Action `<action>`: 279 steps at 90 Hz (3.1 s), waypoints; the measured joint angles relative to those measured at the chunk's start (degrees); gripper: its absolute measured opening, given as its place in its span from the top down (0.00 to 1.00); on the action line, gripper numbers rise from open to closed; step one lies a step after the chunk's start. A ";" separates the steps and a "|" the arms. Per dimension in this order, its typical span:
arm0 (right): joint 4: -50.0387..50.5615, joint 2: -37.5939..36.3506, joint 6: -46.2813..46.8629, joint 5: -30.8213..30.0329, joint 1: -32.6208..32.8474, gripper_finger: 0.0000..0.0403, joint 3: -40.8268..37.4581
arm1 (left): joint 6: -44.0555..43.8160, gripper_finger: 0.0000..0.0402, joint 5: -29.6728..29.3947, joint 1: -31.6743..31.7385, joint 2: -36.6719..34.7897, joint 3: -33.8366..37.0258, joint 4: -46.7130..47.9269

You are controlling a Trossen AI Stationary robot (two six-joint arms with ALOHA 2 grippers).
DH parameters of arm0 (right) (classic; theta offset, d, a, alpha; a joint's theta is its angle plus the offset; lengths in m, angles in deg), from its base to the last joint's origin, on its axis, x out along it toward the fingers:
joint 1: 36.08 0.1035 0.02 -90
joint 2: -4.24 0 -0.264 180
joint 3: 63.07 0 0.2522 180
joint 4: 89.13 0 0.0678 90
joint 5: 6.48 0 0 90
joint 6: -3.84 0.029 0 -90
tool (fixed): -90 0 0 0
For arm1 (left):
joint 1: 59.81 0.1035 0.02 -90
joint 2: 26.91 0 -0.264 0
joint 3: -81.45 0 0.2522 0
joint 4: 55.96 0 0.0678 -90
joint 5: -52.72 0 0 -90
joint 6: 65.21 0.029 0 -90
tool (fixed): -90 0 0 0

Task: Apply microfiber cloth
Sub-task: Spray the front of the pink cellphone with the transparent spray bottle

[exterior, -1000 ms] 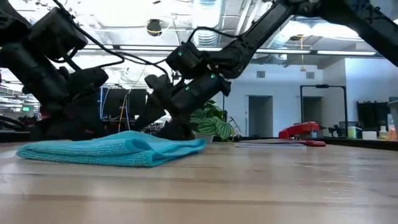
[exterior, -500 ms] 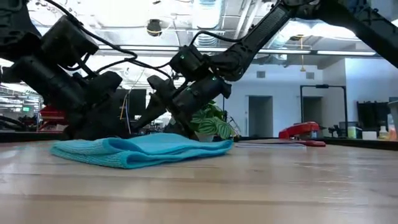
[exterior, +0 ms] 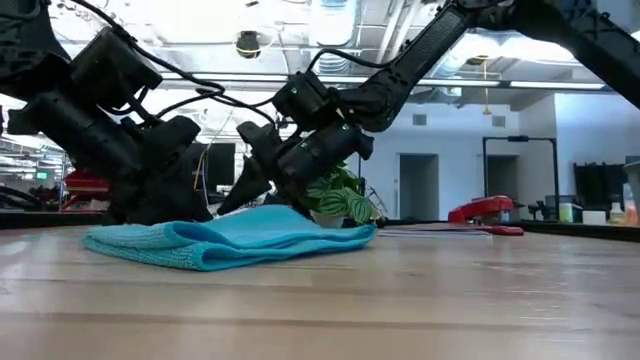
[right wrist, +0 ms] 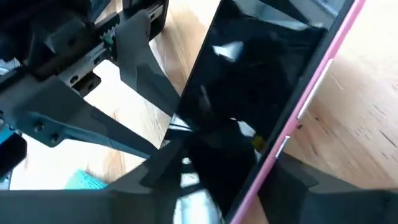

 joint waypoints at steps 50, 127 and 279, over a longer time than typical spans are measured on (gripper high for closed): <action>-0.70 -7.20 -12.35 -1.50 -3.84 0.97 -3.67 | 1.87 0.69 -4.69 -3.40 -13.05 0.33 16.63; -82.28 -15.05 -11.78 5.85 8.94 0.97 -45.28 | 51.00 0.79 -35.55 -32.72 1.89 -7.05 -40.45; -57.14 -21.10 -14.29 9.11 4.84 0.62 -44.15 | 63.30 0.99 -50.71 -32.65 12.87 -25.35 -41.55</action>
